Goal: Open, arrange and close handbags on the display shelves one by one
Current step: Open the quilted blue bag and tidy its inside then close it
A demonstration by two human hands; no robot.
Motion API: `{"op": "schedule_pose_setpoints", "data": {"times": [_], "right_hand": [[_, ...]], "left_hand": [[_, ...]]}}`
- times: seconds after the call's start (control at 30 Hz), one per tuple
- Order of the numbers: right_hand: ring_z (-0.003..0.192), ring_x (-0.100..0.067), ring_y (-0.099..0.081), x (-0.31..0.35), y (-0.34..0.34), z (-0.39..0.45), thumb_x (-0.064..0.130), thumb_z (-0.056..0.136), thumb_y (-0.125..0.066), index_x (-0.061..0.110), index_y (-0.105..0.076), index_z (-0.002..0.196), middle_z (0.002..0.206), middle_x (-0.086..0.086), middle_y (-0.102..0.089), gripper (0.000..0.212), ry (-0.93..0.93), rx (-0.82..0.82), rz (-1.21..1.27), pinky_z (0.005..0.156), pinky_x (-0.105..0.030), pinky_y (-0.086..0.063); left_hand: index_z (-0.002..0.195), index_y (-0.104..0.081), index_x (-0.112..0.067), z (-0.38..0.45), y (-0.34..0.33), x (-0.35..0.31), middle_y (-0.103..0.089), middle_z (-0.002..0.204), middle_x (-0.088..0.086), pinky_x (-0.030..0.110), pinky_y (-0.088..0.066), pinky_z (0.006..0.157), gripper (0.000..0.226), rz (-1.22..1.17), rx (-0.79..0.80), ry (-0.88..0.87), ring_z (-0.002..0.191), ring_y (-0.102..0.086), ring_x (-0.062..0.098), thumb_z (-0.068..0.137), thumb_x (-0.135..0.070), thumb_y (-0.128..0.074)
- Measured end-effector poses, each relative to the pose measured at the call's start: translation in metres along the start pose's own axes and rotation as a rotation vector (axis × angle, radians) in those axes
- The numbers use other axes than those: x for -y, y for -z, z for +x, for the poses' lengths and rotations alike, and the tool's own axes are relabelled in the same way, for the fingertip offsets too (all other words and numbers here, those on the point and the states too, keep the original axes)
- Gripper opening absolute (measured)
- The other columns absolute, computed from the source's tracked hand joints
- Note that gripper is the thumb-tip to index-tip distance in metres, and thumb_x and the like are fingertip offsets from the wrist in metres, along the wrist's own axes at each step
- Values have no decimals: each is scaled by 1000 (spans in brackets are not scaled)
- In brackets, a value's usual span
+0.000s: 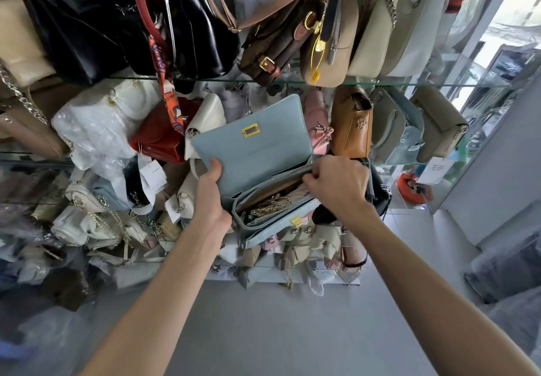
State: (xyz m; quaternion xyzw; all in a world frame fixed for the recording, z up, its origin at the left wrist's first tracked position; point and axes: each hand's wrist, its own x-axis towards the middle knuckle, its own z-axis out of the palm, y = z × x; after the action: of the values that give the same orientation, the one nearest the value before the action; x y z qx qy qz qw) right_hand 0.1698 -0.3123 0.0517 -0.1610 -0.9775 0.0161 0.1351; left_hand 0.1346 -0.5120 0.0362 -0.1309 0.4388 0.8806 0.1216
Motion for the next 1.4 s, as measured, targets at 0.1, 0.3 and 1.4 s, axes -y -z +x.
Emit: {"op": "schedule_pose_setpoints", "data": {"times": [0.1,0.3,1.4], "right_hand": [[65,-29,-57,-7,2,3,36,90,-57,18,-74,80,64,0,-53,27,-45,-15,45,56,-29,-35],[68,-28,-52,0,4,4,39,93,-58,21,-77,91,75,-3,-62,25,-30,-38,19,60,-29,-37],[66,-22,-66,14,-13,-39,34,85,-65,18,-72,64,62,-3,-68,28,199,137,661,71,-29,-57]], "left_hand": [[115,-67,-21,-1,2,-3,-80,106,2,35,-60,71,23,-14,11,32,88,-79,20,106,-37,-54],[127,-65,-16,2,4,-5,-80,107,4,36,-61,68,31,-16,-48,57,90,-79,21,104,-35,-58],[124,-66,-13,-4,-10,18,-80,104,8,34,-62,61,31,54,21,15,87,-79,25,106,-35,-54]]}}
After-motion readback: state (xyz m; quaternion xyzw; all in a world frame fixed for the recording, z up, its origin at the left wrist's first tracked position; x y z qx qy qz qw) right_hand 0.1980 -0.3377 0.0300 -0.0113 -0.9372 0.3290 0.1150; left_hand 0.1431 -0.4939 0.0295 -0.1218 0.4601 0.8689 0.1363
